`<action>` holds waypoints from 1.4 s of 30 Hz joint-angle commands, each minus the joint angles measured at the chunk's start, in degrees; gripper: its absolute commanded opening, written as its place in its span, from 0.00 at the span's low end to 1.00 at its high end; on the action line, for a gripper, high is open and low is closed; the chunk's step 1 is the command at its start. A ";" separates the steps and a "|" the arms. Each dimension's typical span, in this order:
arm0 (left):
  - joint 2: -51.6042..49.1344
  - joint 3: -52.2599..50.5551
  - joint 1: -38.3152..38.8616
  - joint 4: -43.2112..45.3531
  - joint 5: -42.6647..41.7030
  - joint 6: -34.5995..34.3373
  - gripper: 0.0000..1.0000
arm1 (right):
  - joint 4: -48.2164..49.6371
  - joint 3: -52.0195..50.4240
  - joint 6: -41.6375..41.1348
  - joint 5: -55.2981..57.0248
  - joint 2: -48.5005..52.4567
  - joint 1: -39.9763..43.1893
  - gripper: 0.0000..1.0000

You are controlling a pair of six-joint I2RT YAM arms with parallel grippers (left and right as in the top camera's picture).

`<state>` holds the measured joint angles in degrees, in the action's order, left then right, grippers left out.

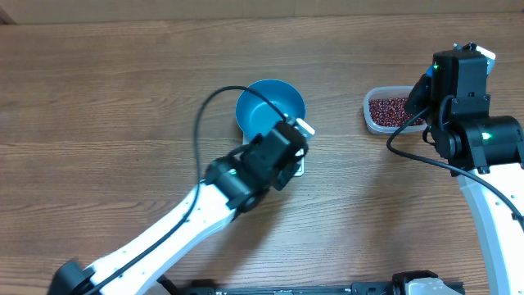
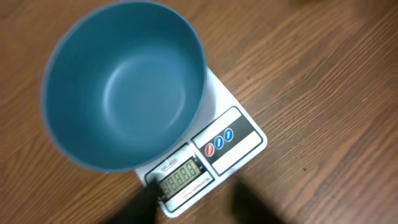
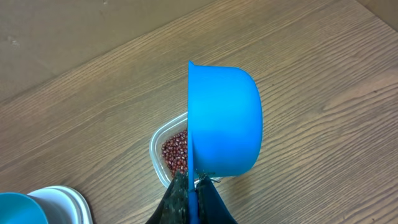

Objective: Scoop item into bowl and weigh 150g on scale

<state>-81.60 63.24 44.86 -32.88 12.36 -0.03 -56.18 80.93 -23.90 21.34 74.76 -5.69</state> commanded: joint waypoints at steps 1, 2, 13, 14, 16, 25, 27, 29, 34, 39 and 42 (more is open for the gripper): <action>5.18 -0.09 -2.86 -2.14 -3.08 -1.70 0.99 | 0.31 1.27 0.44 0.42 -0.37 0.20 0.04; 6.32 -0.09 -3.58 -2.93 -3.21 -1.70 1.00 | 0.33 1.27 0.44 0.42 -0.37 0.22 0.04; 16.55 -0.09 -10.38 -8.66 -5.16 -1.22 0.99 | 0.13 1.27 0.42 0.39 -0.37 0.20 0.04; 17.11 -0.09 -10.99 -9.35 -5.14 -1.22 0.99 | 0.07 1.27 0.42 0.39 -0.37 0.20 0.04; 18.78 -0.09 -13.53 -11.54 -5.92 -1.20 0.99 | -0.09 1.25 0.42 0.39 -0.37 0.20 0.04; 20.22 -0.09 -18.84 -9.53 -16.55 2.69 0.99 | 0.37 1.20 0.44 0.39 -0.37 0.20 0.04; 20.13 -0.09 -18.97 -9.62 -17.90 2.84 0.99 | 0.37 1.20 0.42 0.39 -0.37 0.20 0.04; 19.93 -0.09 -18.97 -9.73 -18.67 2.82 1.00 | 0.33 1.20 0.44 0.39 -0.37 0.20 0.04; 19.06 -0.09 -18.97 -9.70 -17.88 2.82 1.00 | 0.33 1.20 0.42 0.39 -0.37 0.20 0.04; 18.08 -0.11 -18.97 -9.90 -17.90 2.82 0.99 | -0.07 1.20 0.44 0.39 -0.37 0.20 0.04; 17.38 -0.11 -18.97 -10.01 -17.90 2.82 1.00 | -0.35 1.20 0.44 0.39 -0.37 0.20 0.04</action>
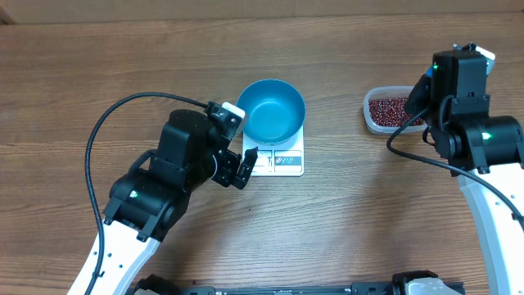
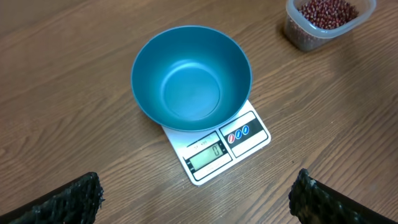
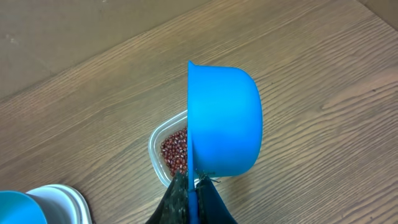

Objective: Scoop item into bowl and weigh 150g on scale

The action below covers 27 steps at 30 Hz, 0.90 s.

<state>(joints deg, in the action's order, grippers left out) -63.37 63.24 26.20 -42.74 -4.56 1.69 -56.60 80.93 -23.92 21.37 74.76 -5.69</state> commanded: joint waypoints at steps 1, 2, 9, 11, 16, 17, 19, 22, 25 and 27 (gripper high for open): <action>-1.09 -0.11 -0.31 -0.24 -0.98 1.09 1.00 | 0.02 1.20 0.46 0.37 -0.37 0.20 0.04; -1.36 -0.11 -0.31 -0.31 -0.98 1.09 0.99 | 0.02 1.20 0.46 0.37 -0.37 0.20 0.04; -3.65 -0.11 -0.31 -0.33 -1.05 1.07 0.99 | 0.35 1.20 0.46 0.37 -0.37 0.20 0.04; -4.50 -0.11 -0.31 -0.33 -1.03 1.07 0.99 | 0.37 1.20 0.46 0.37 -0.37 0.20 0.04; -7.04 -0.11 -0.31 -0.35 -1.03 1.07 0.99 | 0.55 1.20 0.46 0.37 -0.37 0.20 0.04; -7.50 -0.11 -0.31 -0.35 -1.03 1.07 1.00 | 0.76 1.20 0.46 0.37 -0.37 0.20 0.04; -8.68 -0.11 -0.31 -0.33 -1.01 1.07 1.00 | 1.11 1.20 0.46 0.37 -0.37 0.20 0.04; -9.64 -0.09 -0.31 2.45 -1.07 1.05 1.00 | 0.76 1.20 0.46 0.37 -0.37 0.20 0.04; -9.68 -0.09 -0.31 3.28 -1.05 1.05 0.99 | 0.46 1.20 0.96 0.37 -0.37 0.20 0.04; -9.68 -0.09 -0.31 3.34 -1.05 1.05 1.00 | 0.48 1.20 1.70 0.39 -0.37 0.20 0.04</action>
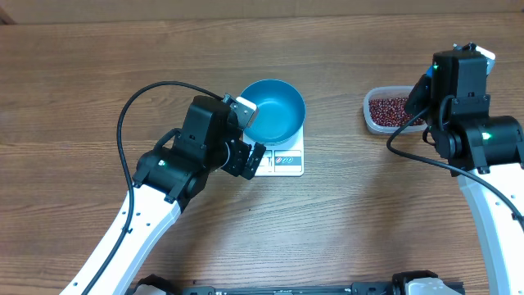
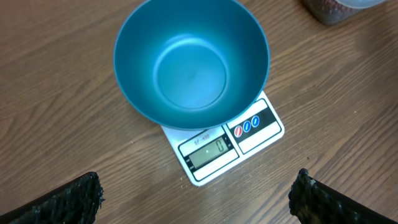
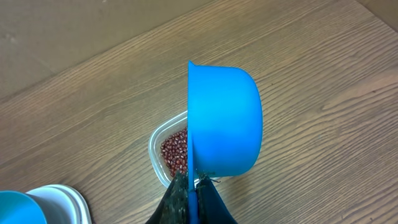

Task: Scoop item into bowl and weigh 150g on scale
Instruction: 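Lower the blue scoop with the right gripper into the red beans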

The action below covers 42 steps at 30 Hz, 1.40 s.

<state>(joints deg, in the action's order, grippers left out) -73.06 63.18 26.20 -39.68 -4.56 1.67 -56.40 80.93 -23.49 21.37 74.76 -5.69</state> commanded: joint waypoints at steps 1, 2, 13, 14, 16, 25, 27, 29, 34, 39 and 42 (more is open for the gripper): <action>0.00 -0.02 -0.31 0.24 -1.05 1.07 0.99 | 0.33 1.20 1.29 0.37 -0.37 0.20 0.04; 0.00 -0.02 -0.31 0.15 -1.05 1.07 0.99 | 0.35 1.20 1.29 0.33 -0.37 0.20 0.04; 0.00 -0.02 -0.31 0.07 -1.05 1.07 1.00 | 0.50 1.99 8.57 -6.49 6.05 0.26 0.04; 0.00 -0.02 -0.31 0.04 -1.05 1.07 0.99 | -0.02 2.64 9.14 -6.45 7.41 0.26 0.04; 0.00 -0.02 -0.31 -0.09 -1.05 1.07 0.99 | -1.49 4.76 11.63 -6.47 10.47 0.31 0.04; 0.00 -0.02 -0.31 -0.17 -1.05 1.07 0.99 | -8.02 14.84 21.99 0.15 18.67 0.31 0.04; 0.00 -0.02 -0.31 -0.26 -1.03 1.07 1.00 | -8.70 15.19 24.63 2.84 19.19 0.31 0.04; 0.00 -0.02 -0.31 -0.46 -1.01 1.09 1.00 | -9.20 15.17 27.78 5.01 19.61 0.31 0.04; 0.00 -0.02 -0.31 -0.48 -1.01 1.11 1.00 | -10.95 15.15 28.50 5.01 20.90 0.31 0.04; 0.00 -0.02 -0.31 -0.50 -0.94 1.11 1.00 | -11.19 15.15 28.26 4.98 23.91 0.31 0.04; 0.00 -0.02 -0.31 -0.50 -0.81 1.11 1.00 | -11.10 15.15 28.26 5.22 25.75 0.26 0.04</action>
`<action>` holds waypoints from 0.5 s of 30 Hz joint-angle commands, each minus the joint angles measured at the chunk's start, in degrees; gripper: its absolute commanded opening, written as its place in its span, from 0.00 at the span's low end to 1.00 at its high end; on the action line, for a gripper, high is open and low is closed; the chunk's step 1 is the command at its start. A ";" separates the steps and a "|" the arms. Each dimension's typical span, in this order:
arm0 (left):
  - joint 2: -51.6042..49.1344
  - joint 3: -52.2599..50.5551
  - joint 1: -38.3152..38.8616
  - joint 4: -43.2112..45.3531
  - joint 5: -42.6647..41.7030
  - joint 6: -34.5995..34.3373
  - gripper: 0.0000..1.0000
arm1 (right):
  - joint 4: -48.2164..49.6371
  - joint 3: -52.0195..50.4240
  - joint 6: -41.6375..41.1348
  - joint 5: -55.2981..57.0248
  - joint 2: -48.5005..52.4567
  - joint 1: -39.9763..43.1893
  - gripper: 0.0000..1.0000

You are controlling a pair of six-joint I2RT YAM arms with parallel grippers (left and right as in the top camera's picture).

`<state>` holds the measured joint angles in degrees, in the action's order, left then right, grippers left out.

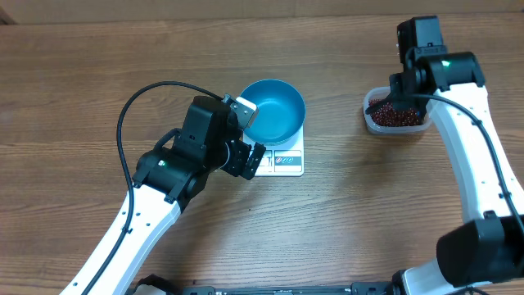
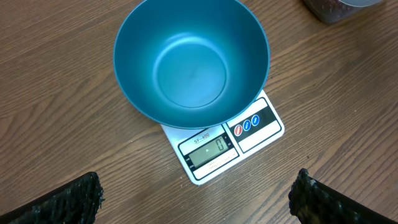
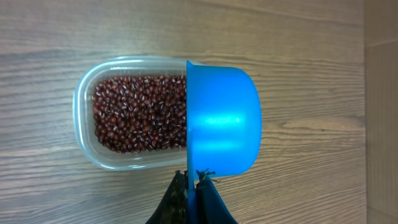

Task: Scoop item into bowl and weigh 150g on scale
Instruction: 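Lower the blue scoop with the right gripper into the red beans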

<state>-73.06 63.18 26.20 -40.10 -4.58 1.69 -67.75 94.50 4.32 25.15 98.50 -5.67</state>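
An empty teal bowl [image 1: 273, 109] [image 2: 189, 62] stands on a white digital scale [image 1: 283, 162] [image 2: 227, 146] whose display reads 0. My left gripper [image 2: 194, 202] hovers open just in front of the scale, fingers wide apart. A clear tub of red beans [image 1: 393, 113] [image 3: 134, 113] sits at the right. My right gripper [image 3: 193, 196] is shut on the handle of a blue scoop [image 3: 221, 118], held on its side directly over the tub's right half. In the overhead view the right arm covers the scoop.
The brown wooden table [image 1: 98, 74] carries only the scale with bowl and the bean tub. A black cable [image 1: 139, 106] loops over the left arm. The table's back edge runs along the top of the overhead view.
My right arm has swung and turned so the scoop now sits straight above the bean tub, which fills the wrist view lengthwise. The left arm, bowl and scale are unchanged.
At first my left gripper was low over the scale's display, beside the bowl. Then it had drawn back to the left, open, display reading 0, and after that stood close in front of the scale. The right gripper held the scoop near the tub throughout, now directly above it.
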 commanded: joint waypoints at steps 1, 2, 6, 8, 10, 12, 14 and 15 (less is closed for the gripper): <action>0.00 -0.02 -0.31 -0.09 -0.79 1.09 0.99 | 0.35 1.57 0.44 1.86 2.51 0.24 0.04; 0.00 -0.02 -0.31 -0.09 -0.81 1.09 0.99 | 0.39 1.57 0.46 2.05 2.95 0.24 0.04; 0.00 -0.02 -0.31 -0.07 -0.79 1.11 1.00 | 0.35 1.57 0.48 3.17 3.85 0.24 0.04; 0.00 -0.02 -0.31 0.00 -0.79 1.11 1.00 | 0.35 1.57 0.50 3.89 3.98 0.24 0.04; 0.00 -0.02 -0.31 0.02 -0.79 1.11 0.99 | 0.37 1.57 0.55 3.98 4.09 0.26 0.04; 0.00 -0.02 -0.31 0.02 -0.79 1.11 1.00 | 0.44 1.57 0.55 3.98 4.28 0.28 0.04; 0.00 -0.02 -0.31 0.02 -0.79 1.11 0.99 | 0.61 1.51 0.55 3.96 4.57 0.28 0.04; 0.00 -0.02 -0.31 0.02 -0.79 1.11 1.00 | 0.76 1.46 0.55 3.96 4.76 0.28 0.04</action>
<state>-73.06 63.18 26.20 -40.10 -4.56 1.69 -67.48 94.50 4.71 27.79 102.83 -5.67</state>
